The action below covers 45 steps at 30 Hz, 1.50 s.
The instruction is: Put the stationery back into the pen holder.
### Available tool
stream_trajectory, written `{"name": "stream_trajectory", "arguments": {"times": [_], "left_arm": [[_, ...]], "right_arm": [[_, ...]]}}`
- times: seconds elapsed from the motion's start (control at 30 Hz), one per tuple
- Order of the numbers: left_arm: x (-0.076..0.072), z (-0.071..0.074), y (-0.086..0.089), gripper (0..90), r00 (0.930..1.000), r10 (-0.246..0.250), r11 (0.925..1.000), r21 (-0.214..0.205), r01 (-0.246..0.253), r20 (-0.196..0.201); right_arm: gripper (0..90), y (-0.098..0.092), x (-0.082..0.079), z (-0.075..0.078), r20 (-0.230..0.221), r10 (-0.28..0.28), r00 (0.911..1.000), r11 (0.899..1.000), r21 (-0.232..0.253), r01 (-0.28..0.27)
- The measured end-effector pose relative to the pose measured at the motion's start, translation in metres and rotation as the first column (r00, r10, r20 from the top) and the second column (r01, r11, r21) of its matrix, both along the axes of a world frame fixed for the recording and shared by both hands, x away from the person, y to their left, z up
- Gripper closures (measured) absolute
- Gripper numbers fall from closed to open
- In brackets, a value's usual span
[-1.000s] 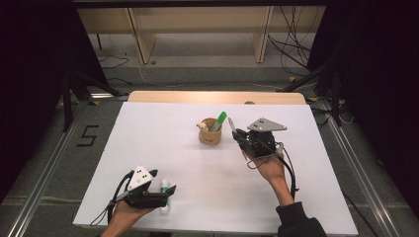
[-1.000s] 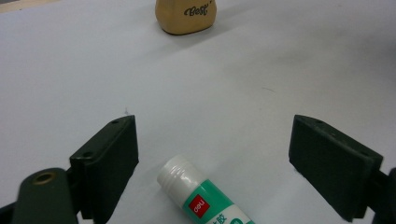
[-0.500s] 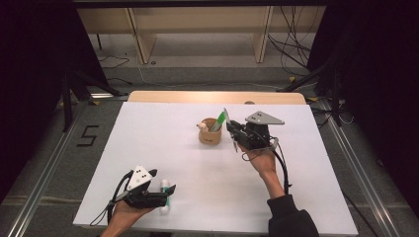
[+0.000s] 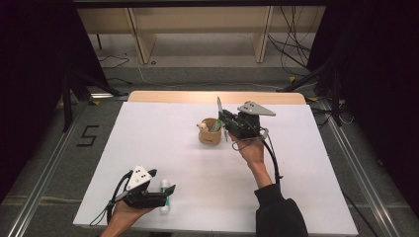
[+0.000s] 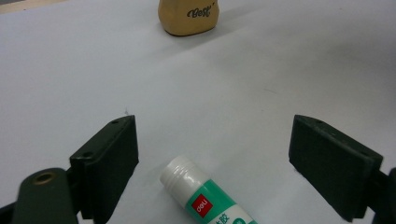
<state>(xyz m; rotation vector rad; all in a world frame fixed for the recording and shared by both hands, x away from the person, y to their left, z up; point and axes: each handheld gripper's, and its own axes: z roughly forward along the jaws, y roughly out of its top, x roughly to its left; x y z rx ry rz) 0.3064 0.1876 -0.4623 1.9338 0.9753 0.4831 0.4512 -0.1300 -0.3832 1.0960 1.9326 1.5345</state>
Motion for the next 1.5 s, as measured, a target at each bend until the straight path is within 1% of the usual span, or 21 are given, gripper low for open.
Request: {"name": "stream_trajectory", "arguments": {"times": [0.17, 0.27, 0.37, 0.47, 0.63, 0.93, 1.07, 1.17, 1.23, 1.5], "left_arm": [[0.0, 0.0, 0.0, 15.4, 1.0, 0.0, 1.0, -0.001, 0.0, -0.002], [0.0, 0.0, 0.0, 15.4, 1.0, 0.001, 1.0, 0.0, -0.001, -0.002], [0.0, 0.0, 0.0, 15.4, 1.0, -0.001, 1.0, 0.0, 0.001, -0.003], [0.0, 0.0, 0.0, 15.4, 1.0, -0.001, 1.0, -0.002, 0.001, -0.004], [0.0, 0.0, 0.0, 15.4, 1.0, -0.002, 1.0, -0.001, 0.002, -0.003], [0.0, 0.0, 0.0, 15.4, 1.0, -0.005, 1.0, -0.007, 0.005, -0.002], [0.0, 0.0, 0.0, 15.4, 1.0, -0.006, 0.9999, -0.01, 0.005, -0.002], [0.0, 0.0, 0.0, 15.5, 1.0, -0.007, 1.0, -0.007, 0.007, -0.002], [0.0, 0.0, 0.0, 15.4, 1.0, -0.007, 0.9999, -0.009, 0.007, -0.002], [0.0, 0.0, 0.0, 15.4, 1.0, -0.009, 0.9999, -0.006, 0.009, -0.002]], "right_arm": [[80.0, 0.007, 0.008, 0.002, 0.003, -0.015, 0.9999, 1.0, 0.005, 0.015], [80.0, 0.01, 0.014, 0.004, 0.001, -0.027, 0.9996, 0.999, 0.021, 0.027], [80.0, 0.015, 0.019, 0.006, 0.004, -0.031, 0.9995, 0.999, 0.01, 0.031], [80.0, 0.018, 0.024, 0.006, 0.006, -0.037, 0.9993, 0.999, 0.009, 0.037], [80.0, 0.021, 0.033, 0.005, -0.006, -0.054, 0.9985, 0.998, 0.031, 0.055], [79.9, 0.03, 0.044, -0.003, -0.008, -0.071, 0.9975, 0.997, 0.022, 0.071], [79.9, 0.033, 0.049, -0.007, -0.001, -0.075, 0.9972, 0.997, -0.003, 0.075], [79.9, 0.033, 0.052, -0.011, -0.016, -0.078, 0.9968, 0.997, 0.011, 0.078], [79.9, 0.034, 0.054, -0.014, -0.014, -0.076, 0.997, 0.997, 0.013, 0.077], [79.8, 0.038, 0.057, -0.021, -0.026, -0.073, 0.997, 0.997, 0.003, 0.073]]}}
